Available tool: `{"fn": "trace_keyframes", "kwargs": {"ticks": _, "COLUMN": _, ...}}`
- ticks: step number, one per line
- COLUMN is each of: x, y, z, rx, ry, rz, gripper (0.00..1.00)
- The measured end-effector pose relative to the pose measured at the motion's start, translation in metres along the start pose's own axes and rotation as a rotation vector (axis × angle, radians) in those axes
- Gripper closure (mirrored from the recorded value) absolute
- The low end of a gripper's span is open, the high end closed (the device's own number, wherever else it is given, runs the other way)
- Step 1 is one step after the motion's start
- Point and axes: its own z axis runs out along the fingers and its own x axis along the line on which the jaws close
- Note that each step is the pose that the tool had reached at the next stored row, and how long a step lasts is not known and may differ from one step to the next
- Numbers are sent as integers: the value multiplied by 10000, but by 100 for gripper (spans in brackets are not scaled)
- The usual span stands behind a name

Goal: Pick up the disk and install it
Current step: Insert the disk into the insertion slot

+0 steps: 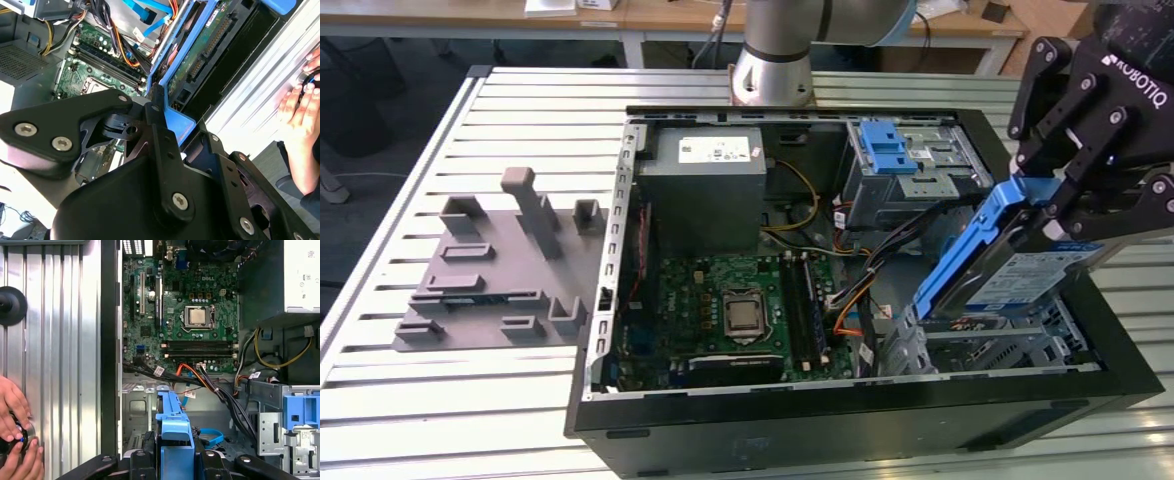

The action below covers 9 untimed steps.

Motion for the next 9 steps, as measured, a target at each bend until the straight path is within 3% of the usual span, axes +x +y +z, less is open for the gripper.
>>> {"fn": "trace_keyframes", "kwargs": {"ticks": 9, "x": 18, "y": -14, "z": 43, "rx": 4, "ry": 0, "rz": 102, "gripper": 64}}
